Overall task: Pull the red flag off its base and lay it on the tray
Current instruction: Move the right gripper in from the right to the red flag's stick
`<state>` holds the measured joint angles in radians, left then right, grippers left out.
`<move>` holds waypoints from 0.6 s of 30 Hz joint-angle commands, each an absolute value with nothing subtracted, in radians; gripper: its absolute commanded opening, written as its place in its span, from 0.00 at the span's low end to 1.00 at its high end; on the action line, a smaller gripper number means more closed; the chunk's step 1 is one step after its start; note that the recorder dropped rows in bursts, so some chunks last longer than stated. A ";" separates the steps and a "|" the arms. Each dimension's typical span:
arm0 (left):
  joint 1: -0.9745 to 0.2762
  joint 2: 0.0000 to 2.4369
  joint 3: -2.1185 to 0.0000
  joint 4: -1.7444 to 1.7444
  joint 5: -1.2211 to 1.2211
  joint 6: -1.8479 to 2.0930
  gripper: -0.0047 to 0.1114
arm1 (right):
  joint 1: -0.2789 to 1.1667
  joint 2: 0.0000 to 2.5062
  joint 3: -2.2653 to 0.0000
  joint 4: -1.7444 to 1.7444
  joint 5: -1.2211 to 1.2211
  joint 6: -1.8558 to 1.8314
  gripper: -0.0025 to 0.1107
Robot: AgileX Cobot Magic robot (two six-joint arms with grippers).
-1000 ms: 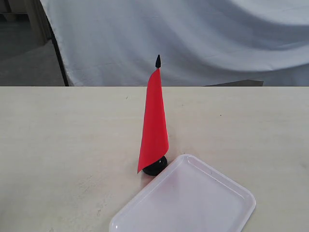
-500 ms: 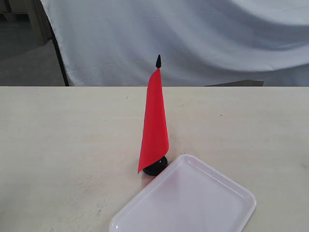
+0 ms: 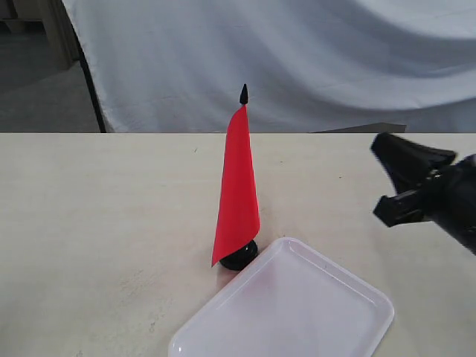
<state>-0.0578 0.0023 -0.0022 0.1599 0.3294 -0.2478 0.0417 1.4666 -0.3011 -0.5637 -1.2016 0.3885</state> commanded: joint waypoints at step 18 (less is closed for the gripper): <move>-0.062 0.000 0.000 0.160 0.328 -0.245 0.04 | 0.111 1.936 -0.551 -0.879 -1.221 0.380 0.13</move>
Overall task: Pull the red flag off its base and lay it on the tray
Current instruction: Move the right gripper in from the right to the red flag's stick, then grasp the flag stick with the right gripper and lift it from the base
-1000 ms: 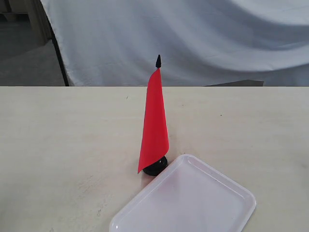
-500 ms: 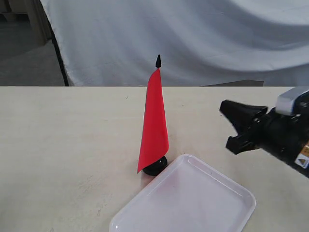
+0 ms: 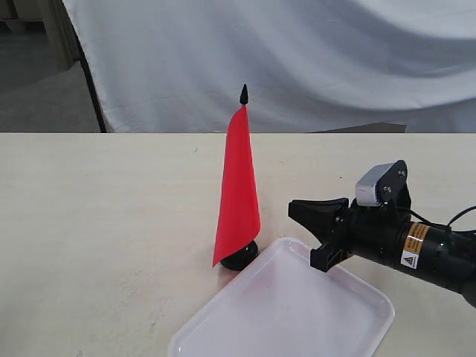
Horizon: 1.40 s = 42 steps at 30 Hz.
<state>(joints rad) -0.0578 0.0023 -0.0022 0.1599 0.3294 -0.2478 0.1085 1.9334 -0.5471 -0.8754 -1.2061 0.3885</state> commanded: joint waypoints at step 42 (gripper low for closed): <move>-0.062 0.000 0.000 0.160 0.328 -0.245 0.04 | 0.424 2.023 -0.803 -0.577 -1.025 0.283 0.09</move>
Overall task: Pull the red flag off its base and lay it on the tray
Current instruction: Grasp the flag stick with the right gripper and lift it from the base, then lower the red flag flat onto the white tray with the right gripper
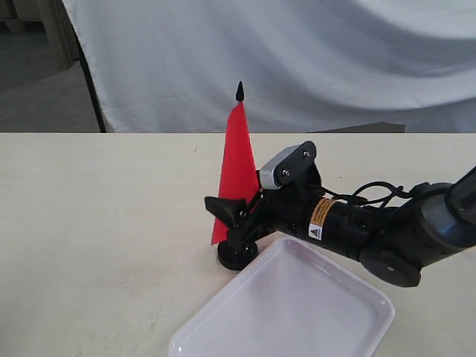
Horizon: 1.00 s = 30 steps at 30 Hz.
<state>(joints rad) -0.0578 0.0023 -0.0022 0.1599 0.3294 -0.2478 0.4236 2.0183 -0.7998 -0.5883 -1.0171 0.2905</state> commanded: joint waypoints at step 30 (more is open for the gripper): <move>-0.062 0.000 0.000 0.160 0.328 -0.245 0.04 | 0.684 1.443 -0.802 -1.050 0.444 -0.078 0.02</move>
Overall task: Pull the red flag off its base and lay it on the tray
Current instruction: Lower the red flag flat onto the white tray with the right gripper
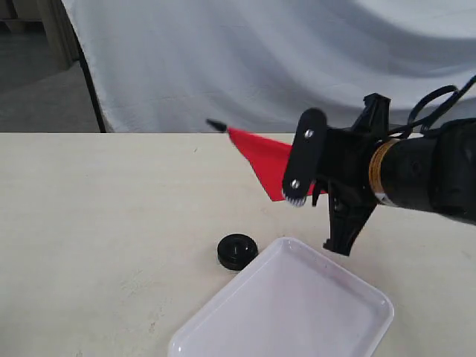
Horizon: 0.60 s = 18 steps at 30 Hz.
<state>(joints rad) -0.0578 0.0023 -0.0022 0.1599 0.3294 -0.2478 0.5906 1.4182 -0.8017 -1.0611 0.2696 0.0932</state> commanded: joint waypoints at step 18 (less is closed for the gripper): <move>-0.062 0.000 0.000 0.160 0.328 -0.245 0.04 | 0.842 1.725 -0.802 -0.767 0.546 -0.544 0.02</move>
